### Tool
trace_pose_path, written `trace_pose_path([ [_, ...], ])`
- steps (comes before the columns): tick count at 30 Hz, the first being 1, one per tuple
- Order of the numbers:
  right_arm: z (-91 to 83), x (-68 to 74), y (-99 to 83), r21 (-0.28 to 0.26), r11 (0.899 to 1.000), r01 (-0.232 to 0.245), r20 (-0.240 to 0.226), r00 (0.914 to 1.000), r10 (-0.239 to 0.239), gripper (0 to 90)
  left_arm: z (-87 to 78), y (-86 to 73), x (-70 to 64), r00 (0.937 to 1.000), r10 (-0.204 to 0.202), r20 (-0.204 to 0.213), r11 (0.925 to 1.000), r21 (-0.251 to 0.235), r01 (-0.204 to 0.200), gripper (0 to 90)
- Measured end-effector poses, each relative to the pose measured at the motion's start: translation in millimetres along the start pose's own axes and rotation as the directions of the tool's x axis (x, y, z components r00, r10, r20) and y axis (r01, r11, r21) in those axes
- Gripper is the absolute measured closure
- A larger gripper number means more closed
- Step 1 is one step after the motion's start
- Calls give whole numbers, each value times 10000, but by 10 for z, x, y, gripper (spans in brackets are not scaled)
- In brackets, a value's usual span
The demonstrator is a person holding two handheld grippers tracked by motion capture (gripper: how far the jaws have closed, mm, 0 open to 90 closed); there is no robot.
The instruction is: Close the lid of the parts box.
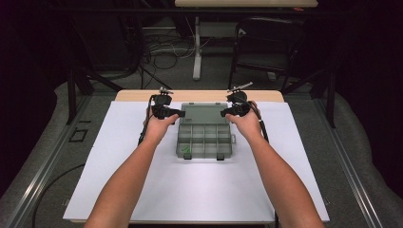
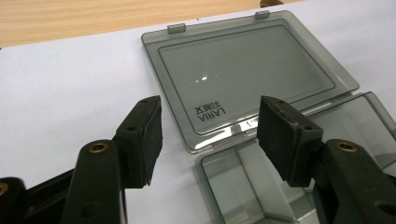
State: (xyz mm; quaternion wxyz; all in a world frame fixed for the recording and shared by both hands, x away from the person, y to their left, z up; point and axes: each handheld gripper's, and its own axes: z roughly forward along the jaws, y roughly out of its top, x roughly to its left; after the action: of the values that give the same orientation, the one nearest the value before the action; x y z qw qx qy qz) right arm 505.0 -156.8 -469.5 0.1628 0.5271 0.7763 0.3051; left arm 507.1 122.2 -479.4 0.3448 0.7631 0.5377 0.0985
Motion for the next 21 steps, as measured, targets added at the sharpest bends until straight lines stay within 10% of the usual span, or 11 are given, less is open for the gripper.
trace_pose_path([
  [21, 251, -35, -55, 309, 9991, -305, -7, 9995, 306, 482, 243, -44, 55, 9986, -521, -109, 9980, 362, 524, 441],
])
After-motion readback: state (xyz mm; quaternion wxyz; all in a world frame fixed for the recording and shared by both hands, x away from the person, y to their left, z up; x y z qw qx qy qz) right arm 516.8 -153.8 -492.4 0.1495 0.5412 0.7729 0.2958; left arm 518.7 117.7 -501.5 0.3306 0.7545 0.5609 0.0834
